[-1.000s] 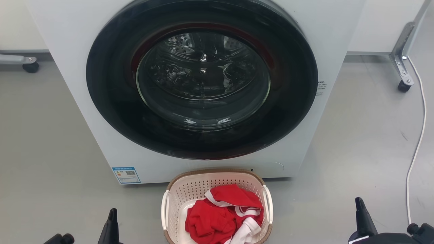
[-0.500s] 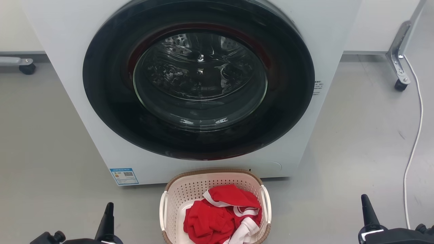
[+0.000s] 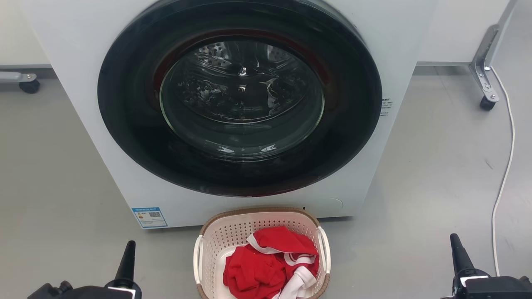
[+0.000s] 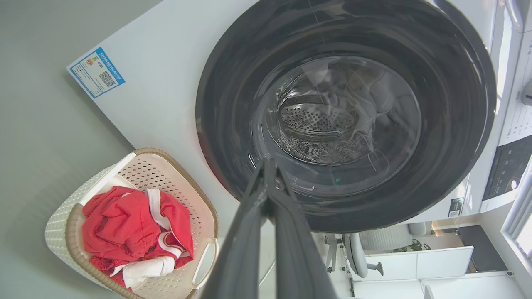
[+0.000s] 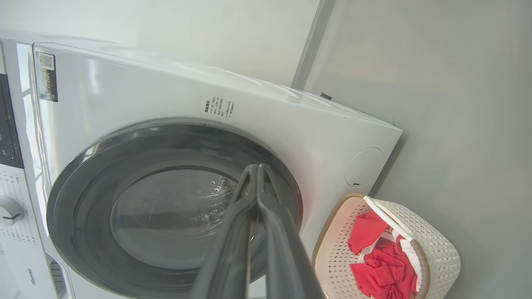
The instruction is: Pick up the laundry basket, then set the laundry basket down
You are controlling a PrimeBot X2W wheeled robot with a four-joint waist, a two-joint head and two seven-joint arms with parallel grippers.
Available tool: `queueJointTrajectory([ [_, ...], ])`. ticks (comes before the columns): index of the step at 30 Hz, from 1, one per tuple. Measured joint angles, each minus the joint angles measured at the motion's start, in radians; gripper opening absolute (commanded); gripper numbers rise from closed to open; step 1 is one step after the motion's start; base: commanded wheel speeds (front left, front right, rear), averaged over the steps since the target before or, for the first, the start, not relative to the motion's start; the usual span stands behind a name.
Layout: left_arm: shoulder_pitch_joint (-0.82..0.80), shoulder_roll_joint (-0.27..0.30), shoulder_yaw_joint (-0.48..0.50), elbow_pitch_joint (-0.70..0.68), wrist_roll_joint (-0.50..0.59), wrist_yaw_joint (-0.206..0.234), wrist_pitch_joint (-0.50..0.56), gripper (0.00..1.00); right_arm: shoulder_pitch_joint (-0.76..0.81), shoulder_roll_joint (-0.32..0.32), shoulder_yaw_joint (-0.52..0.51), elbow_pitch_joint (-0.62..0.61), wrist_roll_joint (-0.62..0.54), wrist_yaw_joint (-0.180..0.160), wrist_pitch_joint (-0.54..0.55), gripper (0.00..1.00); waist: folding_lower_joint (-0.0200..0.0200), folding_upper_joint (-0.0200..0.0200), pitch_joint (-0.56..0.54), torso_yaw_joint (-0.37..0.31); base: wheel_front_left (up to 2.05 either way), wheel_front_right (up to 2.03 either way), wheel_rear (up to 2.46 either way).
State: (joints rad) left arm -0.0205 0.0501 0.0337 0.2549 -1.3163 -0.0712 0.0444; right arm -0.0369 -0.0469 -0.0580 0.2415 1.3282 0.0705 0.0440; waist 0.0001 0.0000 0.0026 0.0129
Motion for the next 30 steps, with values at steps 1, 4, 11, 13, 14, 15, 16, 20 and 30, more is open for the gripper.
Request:
queueJointTrajectory([
  [1,-0.001,-0.001,0.003,0.002,-0.01,-0.001,0.005,0.0,0.0,0.0,-0.004,0.003,0.014,0.0,0.002,0.0,0.0,0.0,0.0,-0.001,0.0,0.0,0.0],
  [4,-0.011,-0.003,0.013,0.009,-0.058,-0.01,0.015,0.0,-0.006,0.0,-0.016,0.014,0.056,0.009,0.013,0.0,0.0,0.0,0.0,-0.003,0.0,0.0,0.0],
  [11,-0.029,-0.004,0.032,0.025,-0.152,-0.029,0.039,0.0,-0.025,0.001,-0.042,0.032,0.15,0.028,0.036,0.0,0.0,0.0,0.0,-0.007,0.0,0.0,0.0],
  [13,-0.038,-0.004,0.038,0.027,-0.185,-0.036,0.044,0.0,-0.032,0.001,-0.05,0.038,0.18,0.031,0.045,0.0,0.0,0.0,-0.001,-0.009,0.0,0.0,0.0],
  [14,-0.041,-0.005,0.041,0.028,-0.196,-0.037,0.047,0.0,-0.036,0.001,-0.053,0.04,0.194,0.033,0.049,0.0,0.0,0.0,-0.001,-0.009,0.0,0.0,0.0],
  [15,-0.043,-0.005,0.045,0.03,-0.209,-0.043,0.053,0.0,-0.039,0.002,-0.056,0.042,0.207,0.037,0.053,0.0,0.0,0.0,-0.001,-0.01,0.0,0.0,0.0],
  [16,-0.045,-0.005,0.048,0.032,-0.228,-0.044,0.056,0.0,-0.041,0.002,-0.06,0.045,0.219,0.041,0.056,0.0,0.0,0.0,-0.001,-0.011,0.0,0.0,0.0],
  [20,-0.057,-0.007,0.056,0.039,-0.273,-0.052,0.068,0.0,-0.045,0.002,-0.074,0.056,0.268,0.049,0.069,0.0,0.0,0.0,-0.001,-0.013,0.0,0.0,0.0],
  [30,-0.059,-0.007,0.057,0.04,-0.283,-0.052,0.068,0.0,-0.054,0.002,-0.075,0.057,0.269,0.05,0.069,0.0,0.0,0.0,-0.001,-0.013,0.0,0.0,0.0],
])
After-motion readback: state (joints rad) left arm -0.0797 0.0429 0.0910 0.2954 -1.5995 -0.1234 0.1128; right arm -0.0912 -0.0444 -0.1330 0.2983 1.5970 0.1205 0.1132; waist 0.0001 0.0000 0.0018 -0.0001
